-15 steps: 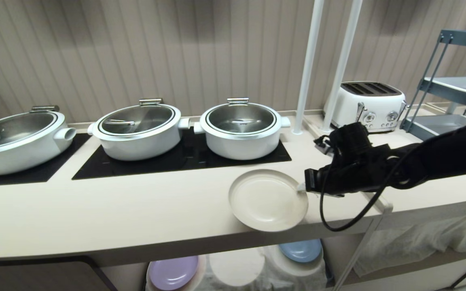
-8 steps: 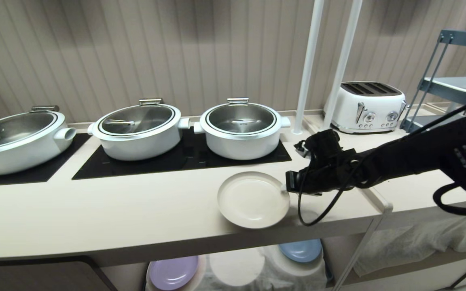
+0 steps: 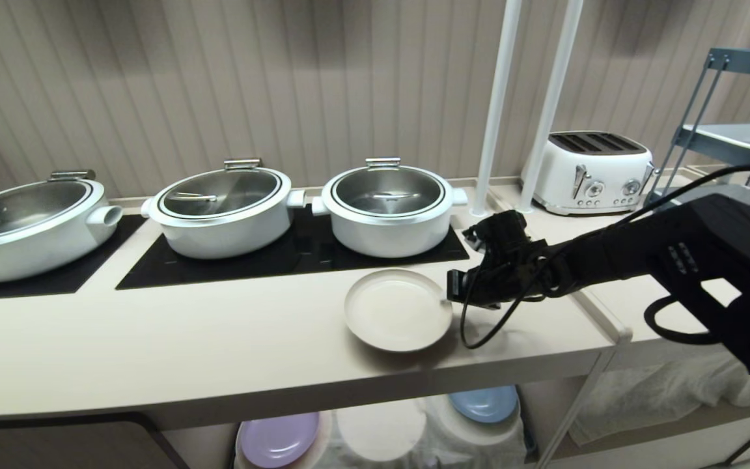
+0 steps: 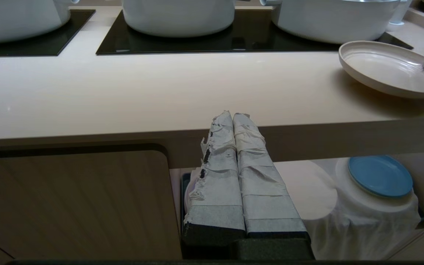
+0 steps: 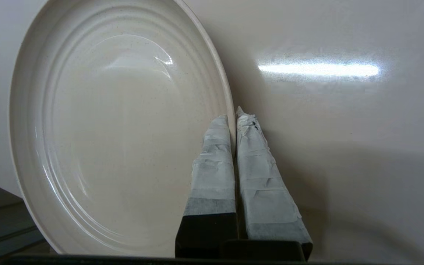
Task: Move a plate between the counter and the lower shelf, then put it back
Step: Put the plate
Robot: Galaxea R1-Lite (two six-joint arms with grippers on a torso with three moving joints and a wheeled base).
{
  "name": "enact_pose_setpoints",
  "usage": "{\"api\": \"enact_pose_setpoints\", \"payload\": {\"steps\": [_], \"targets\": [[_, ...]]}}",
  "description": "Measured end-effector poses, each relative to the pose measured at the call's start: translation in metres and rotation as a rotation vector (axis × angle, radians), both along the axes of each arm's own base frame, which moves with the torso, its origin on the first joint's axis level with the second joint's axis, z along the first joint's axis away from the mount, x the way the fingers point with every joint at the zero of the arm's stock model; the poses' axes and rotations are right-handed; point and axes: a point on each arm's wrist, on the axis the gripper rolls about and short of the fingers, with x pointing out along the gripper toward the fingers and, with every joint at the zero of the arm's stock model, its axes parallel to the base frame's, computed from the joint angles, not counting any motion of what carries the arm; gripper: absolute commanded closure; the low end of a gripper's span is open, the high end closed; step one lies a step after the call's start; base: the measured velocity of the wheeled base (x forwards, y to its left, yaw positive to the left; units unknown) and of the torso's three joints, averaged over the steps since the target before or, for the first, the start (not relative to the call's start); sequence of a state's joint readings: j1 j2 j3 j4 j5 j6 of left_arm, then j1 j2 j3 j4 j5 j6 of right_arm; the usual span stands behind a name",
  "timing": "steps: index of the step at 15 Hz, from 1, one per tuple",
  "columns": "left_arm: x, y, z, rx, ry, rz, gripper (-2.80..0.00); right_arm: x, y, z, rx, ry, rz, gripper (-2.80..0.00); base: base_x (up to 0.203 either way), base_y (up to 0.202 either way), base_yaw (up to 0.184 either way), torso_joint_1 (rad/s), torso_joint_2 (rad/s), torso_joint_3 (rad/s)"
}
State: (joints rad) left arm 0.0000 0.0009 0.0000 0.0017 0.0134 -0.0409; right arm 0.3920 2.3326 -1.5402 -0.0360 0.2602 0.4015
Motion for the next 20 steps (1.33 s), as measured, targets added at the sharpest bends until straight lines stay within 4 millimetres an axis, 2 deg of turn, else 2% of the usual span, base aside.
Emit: {"api": "enact_pose_setpoints", "payload": {"steps": [5,14,15,20], "targets": [[0.000,0.000,0.000,0.000,0.000,0.000,0.00,0.006,0.000,-0.010,0.008,0.016,-0.018,0.00,0.000,0.000,0.000,0.000,0.00,0.000],[0.000,0.000,0.000,0.000,0.000,0.000,0.00,0.007,0.001,-0.016,0.002,0.029,-0.019,0.00,0.000,0.000,0.000,0.000,0.00,0.000],[0.000,0.000,0.000,0.000,0.000,0.000,0.00,0.007,0.001,-0.015,0.002,0.029,-0.019,-2.80,0.000,0.000,0.000,0.000,0.00,0.000],[0.000,0.000,0.000,0.000,0.000,0.000,0.00,0.007,0.001,-0.015,0.003,0.025,-0.019,-2.80,0.000,0.000,0.000,0.000,0.00,0.000]]}}
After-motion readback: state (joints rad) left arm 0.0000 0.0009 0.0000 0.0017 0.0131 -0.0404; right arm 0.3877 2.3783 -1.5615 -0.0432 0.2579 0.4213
